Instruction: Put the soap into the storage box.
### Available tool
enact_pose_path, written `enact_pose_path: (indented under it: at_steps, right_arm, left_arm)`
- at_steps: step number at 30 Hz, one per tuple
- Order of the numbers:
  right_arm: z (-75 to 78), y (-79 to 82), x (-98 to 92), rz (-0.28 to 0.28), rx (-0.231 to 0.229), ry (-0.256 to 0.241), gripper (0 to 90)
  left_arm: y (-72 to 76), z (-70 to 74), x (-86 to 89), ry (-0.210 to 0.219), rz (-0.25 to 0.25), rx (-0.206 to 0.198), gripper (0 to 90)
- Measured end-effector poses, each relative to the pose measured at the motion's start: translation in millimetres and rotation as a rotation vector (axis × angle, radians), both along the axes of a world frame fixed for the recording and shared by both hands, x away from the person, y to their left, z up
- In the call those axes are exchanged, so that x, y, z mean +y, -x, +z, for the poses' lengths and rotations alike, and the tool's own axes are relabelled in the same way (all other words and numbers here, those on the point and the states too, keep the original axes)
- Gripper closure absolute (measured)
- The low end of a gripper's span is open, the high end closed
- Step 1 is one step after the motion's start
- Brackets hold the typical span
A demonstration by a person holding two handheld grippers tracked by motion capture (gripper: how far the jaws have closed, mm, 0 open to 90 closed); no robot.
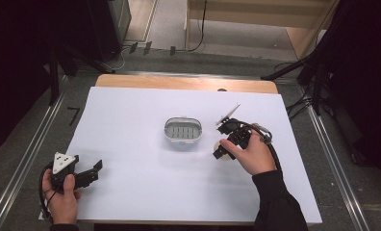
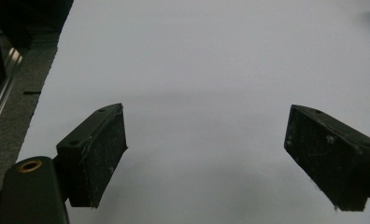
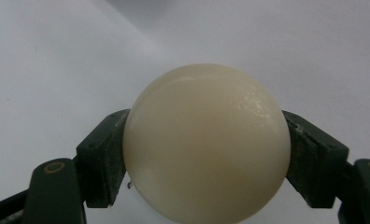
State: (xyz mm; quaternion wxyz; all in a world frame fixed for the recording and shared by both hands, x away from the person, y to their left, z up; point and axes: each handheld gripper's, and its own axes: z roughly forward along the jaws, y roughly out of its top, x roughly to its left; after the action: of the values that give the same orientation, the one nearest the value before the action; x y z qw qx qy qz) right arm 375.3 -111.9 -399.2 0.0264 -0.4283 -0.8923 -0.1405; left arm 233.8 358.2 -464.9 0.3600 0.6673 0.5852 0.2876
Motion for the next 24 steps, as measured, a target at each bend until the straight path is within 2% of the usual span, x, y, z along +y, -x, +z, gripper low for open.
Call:
enact_pose_path:
  at_steps: [9,24]
  right_arm:
    - [6.4,-8.3,19.3,0.022,-0.002,0.002,24.3]
    - [14.9,-16.3,36.1,0.05,-0.001,0.002,24.3]
  left_arm:
    - [0.0,0.0,0.0,0.0,0.001,0.0,14.0]
    - [-0.1,-0.1,0.2,0.004,0.003,-0.001,14.0]
